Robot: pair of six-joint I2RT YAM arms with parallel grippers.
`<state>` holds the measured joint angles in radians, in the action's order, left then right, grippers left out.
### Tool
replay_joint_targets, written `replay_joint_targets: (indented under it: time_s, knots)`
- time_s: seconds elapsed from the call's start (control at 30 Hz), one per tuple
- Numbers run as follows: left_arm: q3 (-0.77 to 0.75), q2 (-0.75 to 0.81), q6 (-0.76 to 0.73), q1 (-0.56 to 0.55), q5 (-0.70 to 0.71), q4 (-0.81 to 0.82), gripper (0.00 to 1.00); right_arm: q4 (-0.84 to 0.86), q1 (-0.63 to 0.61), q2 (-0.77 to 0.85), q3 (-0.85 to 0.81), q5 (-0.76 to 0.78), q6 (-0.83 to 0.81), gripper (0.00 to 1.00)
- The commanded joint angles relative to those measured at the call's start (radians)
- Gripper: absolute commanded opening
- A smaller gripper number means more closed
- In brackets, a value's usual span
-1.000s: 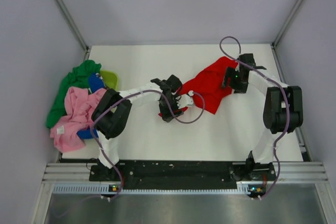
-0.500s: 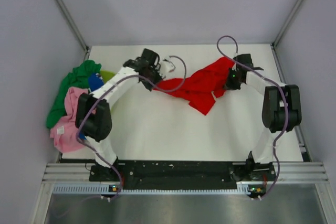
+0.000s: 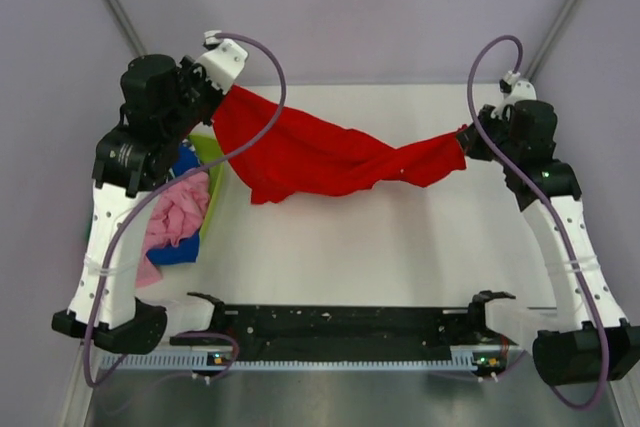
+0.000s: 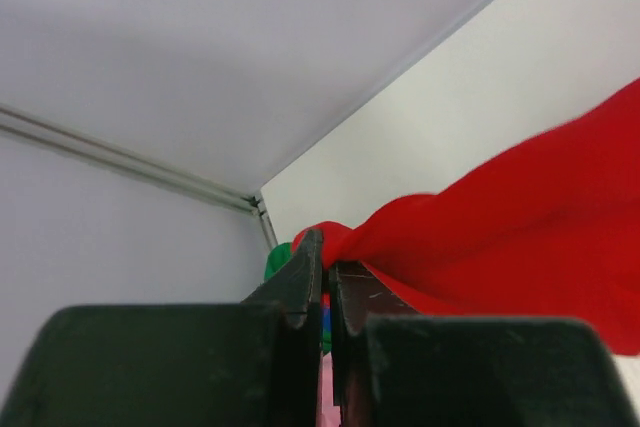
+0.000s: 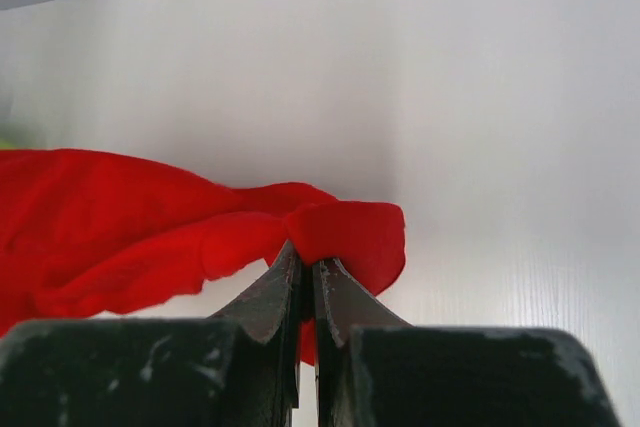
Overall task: Fold and stack the t-shirts
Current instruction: Move the tshirt to the center of the board
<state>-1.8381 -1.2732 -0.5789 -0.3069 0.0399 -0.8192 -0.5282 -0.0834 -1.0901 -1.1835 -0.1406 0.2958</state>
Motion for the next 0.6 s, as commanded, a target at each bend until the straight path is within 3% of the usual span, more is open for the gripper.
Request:
replay_joint_targets:
  time_s: [0.0,0.17,0.3,0.37,0.4,0.43,0.47,0.5,0.57]
  knots:
    - [0.014,-0.052,-0.035,0.008,0.074,-0.009,0.0,-0.101,-0.006,0.042,0.048,-0.005,-0.014,0.0]
    - [0.034,-0.21,-0.058,0.014,0.161,0.153,0.0,-0.135,-0.007,0.064,0.067,-0.045,0.003,0.0]
    - [-0.158,-0.527,-0.05,0.038,0.242,0.187,0.02,-0.133,-0.006,-0.005,0.067,-0.06,0.003,0.0]
    - [-0.325,-0.706,-0.041,0.045,0.277,0.157,0.34,-0.121,-0.006,-0.045,0.061,-0.062,0.008,0.0]
    - [-0.404,-0.791,-0.038,0.045,0.297,0.135,0.44,-0.119,-0.007,-0.069,0.056,-0.057,0.006,0.0]
    - [-0.49,-0.872,-0.036,0.045,0.307,0.114,0.61,-0.115,-0.007,-0.089,0.047,-0.05,0.005,0.0]
    - [-0.559,-0.917,-0.035,0.043,0.301,0.086,0.84,-0.112,-0.007,-0.114,0.041,-0.047,0.006,0.0]
    - [-0.59,-0.928,-0.026,0.038,0.279,0.065,0.99,-0.105,-0.007,-0.14,0.032,-0.039,0.006,0.0]
    - [-0.513,-0.864,-0.006,0.028,0.177,0.051,0.99,-0.099,-0.006,-0.184,0.016,-0.045,0.011,0.0]
